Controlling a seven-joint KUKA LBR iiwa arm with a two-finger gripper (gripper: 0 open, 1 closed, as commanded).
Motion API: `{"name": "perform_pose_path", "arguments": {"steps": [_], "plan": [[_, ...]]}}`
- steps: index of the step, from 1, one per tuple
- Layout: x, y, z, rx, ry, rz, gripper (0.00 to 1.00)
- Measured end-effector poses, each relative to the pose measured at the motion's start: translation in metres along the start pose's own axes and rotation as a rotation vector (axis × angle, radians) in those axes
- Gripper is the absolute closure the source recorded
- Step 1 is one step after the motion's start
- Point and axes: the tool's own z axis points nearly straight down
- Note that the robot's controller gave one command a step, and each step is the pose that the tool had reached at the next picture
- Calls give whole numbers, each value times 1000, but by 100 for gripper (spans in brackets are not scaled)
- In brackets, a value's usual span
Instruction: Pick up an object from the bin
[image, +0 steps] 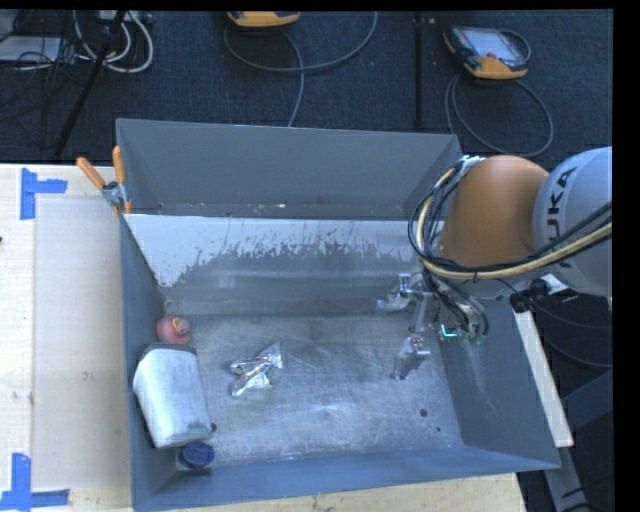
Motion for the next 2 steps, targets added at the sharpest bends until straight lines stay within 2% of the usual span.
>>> {"name": "perform_pose_path", "arguments": {"steps": [1, 2], "plan": [[73, 142, -22, -2, -4, -242, 0], [53, 220, 74, 1, -14, -237, 0]]}}
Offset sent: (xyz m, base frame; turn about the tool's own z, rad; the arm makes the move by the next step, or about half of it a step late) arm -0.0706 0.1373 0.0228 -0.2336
